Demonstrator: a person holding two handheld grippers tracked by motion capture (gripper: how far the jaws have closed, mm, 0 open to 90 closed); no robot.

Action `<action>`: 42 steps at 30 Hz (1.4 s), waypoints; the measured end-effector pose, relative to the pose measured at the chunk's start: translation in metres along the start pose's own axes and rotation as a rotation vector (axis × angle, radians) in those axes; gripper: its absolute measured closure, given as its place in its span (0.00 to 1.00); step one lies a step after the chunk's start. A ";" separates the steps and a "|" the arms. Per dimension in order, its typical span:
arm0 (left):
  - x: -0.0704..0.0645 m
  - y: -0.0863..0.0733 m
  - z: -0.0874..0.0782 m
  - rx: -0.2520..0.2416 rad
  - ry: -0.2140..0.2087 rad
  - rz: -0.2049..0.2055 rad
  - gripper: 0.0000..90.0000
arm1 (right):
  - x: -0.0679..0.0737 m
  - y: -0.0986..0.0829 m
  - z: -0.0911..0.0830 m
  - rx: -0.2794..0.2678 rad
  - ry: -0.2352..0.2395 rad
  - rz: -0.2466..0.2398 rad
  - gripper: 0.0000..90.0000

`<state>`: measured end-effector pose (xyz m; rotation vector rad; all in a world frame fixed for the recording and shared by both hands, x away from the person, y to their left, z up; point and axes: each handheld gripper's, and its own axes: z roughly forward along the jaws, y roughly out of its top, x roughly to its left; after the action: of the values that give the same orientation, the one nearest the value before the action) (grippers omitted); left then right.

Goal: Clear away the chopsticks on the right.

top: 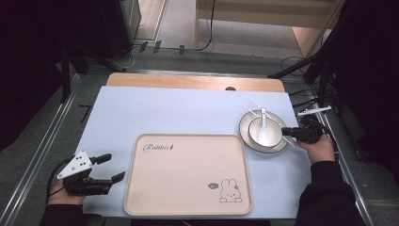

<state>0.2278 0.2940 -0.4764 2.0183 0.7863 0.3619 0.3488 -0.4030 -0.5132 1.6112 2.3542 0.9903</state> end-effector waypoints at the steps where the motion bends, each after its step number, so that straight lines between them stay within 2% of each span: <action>1: 0.000 0.000 0.000 0.000 0.000 0.000 0.21 | 0.000 0.001 -0.002 -0.003 0.003 0.017 0.94; 4: 0.000 0.000 0.000 -0.002 -0.001 0.001 0.21 | -0.001 0.002 -0.006 -0.015 0.011 0.034 0.94; 7: 0.000 0.000 0.000 -0.001 0.001 0.001 0.21 | -0.004 0.004 -0.017 -0.066 0.046 0.103 0.95; 9: 0.000 0.000 0.000 -0.001 0.001 0.001 0.21 | -0.004 0.005 -0.020 -0.074 0.050 0.120 0.95; 15: 0.000 0.000 0.000 0.000 0.003 0.000 0.21 | 0.001 0.009 -0.041 -0.123 0.006 0.159 0.95; 17: 0.000 0.000 0.000 0.000 0.003 0.000 0.21 | 0.004 0.011 -0.048 -0.132 0.006 0.179 0.95; 20: 0.000 0.000 0.000 -0.002 0.003 -0.001 0.21 | 0.010 0.012 -0.056 -0.145 -0.005 0.185 0.95; 22: 0.000 0.000 0.000 -0.002 0.004 -0.001 0.21 | 0.022 0.015 -0.065 -0.163 0.013 0.186 0.95; 23: 0.000 0.000 0.000 -0.002 0.004 -0.001 0.21 | 0.022 0.015 -0.065 -0.163 0.013 0.186 0.95; 24: 0.000 0.000 0.000 -0.002 0.003 -0.001 0.21 | 0.027 0.015 -0.066 -0.162 0.015 0.175 0.95; 25: 0.000 0.000 -0.001 -0.002 0.003 0.000 0.21 | 0.039 0.017 -0.070 -0.164 0.013 0.154 0.95; 27: 0.000 0.000 -0.001 -0.002 0.004 0.000 0.21 | 0.043 0.017 -0.071 -0.174 0.017 0.143 0.95; 31: 0.000 0.000 -0.001 -0.007 0.001 -0.002 0.21 | 0.069 0.017 -0.076 -0.188 0.033 0.094 0.95; 32: 0.000 -0.001 -0.001 -0.007 0.001 -0.002 0.21 | 0.079 0.015 -0.076 -0.186 0.040 0.080 0.95; 33: 0.000 -0.001 -0.001 -0.007 0.002 -0.003 0.21 | 0.079 0.015 -0.076 -0.186 0.040 0.080 0.95; 38: 0.000 0.000 -0.002 -0.013 0.010 -0.001 0.21 | 0.108 0.007 -0.070 -0.164 0.061 0.058 0.95; 41: 0.000 0.000 -0.002 -0.011 0.009 -0.001 0.21 | 0.116 0.004 -0.068 -0.159 0.062 0.055 0.95; 42: 0.000 0.000 -0.002 -0.012 0.009 -0.001 0.21 | 0.125 0.000 -0.065 -0.163 0.062 0.048 0.95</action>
<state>0.2268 0.2956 -0.4754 2.0061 0.7886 0.3745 0.2664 -0.3236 -0.4310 1.6050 2.2159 1.2244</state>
